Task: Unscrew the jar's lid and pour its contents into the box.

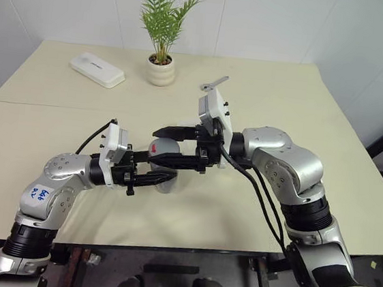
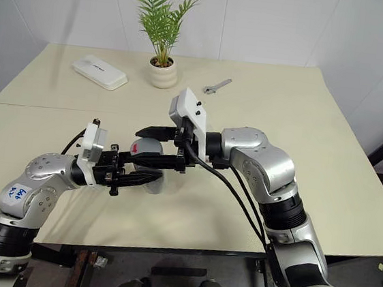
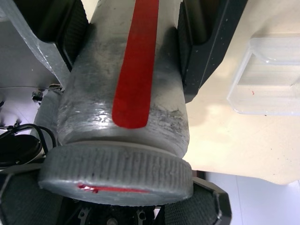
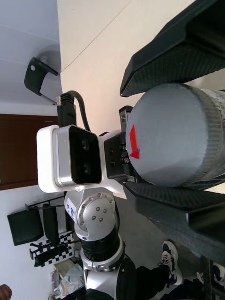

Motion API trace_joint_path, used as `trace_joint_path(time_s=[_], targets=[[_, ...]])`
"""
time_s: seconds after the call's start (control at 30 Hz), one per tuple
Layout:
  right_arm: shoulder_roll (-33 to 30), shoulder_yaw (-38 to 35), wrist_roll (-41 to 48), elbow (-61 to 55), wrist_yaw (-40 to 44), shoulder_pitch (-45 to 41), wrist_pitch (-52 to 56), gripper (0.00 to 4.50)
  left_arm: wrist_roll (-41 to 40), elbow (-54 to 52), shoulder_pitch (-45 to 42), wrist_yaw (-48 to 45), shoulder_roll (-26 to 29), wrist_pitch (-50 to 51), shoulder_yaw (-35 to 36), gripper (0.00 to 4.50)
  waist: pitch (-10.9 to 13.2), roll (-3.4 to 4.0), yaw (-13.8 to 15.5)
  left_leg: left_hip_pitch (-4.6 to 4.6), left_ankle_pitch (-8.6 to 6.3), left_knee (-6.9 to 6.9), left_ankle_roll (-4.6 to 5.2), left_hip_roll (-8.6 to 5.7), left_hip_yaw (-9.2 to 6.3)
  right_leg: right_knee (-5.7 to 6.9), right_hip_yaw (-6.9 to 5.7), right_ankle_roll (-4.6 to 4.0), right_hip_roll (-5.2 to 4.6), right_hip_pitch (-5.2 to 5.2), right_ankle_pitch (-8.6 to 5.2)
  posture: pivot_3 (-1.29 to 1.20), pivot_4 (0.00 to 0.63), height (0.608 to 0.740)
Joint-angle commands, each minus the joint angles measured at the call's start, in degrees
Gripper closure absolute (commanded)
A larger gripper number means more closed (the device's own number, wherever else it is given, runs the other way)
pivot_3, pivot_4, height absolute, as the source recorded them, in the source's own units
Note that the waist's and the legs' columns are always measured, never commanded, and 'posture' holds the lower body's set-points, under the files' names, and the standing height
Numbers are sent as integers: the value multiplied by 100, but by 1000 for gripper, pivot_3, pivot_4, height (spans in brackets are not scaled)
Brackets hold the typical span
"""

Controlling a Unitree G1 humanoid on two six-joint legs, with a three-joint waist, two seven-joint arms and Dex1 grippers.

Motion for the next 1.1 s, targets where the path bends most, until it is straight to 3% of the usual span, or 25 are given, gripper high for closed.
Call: trace_joint_path(time_s=[0.03,0.23,0.33,0.47,0.73,0.93,1.1], targets=[[264,-677,701,-118,-166,-75,202,1948,-33,-172,25,-3,41,-64,82,2580,0,0,0,0,0,0,0,0,0,0,0,0,0,0,0,0,150,740],[164,-1682,1314,-44,-702,13,439,1948,-50,-242,154,30,64,-73,129,2580,-1,-1,10,0,0,0,0,-1,-1,-2,-2,0,-2,2,0,0,150,740],[-331,-1853,743,144,-802,457,-69,1948,-75,-306,233,88,67,-63,185,2580,-3,-5,26,1,0,0,0,-2,-2,-4,-3,0,-4,4,0,0,150,740],[-990,-1804,-589,983,-865,1411,-1746,1948,-128,-347,304,172,53,-49,269,2580,-4,-7,32,-1,-1,-1,3,-7,-2,-15,-3,0,-9,7,0,0,150,740],[-978,-2037,-1631,3261,-1333,2192,-4033,1948,-254,-291,212,233,-19,11,317,2580,-4,-6,-78,10,2,-8,-1,-4,3,-9,7,3,3,7,1,0,150,740],[-972,-2191,-1428,3465,-1100,2277,-4110,73,-416,-109,-136,375,-80,230,410,2580,-4,-6,-152,18,10,6,2,-7,1,1,12,14,1,20,10,0,150,740],[-1249,-2124,-1050,2416,-670,2090,-3396,32,-407,381,-597,544,-114,312,541,2580,-4,-6,-145,18,13,12,1,-7,-1,13,14,17,2,18,12,0,150,740]])
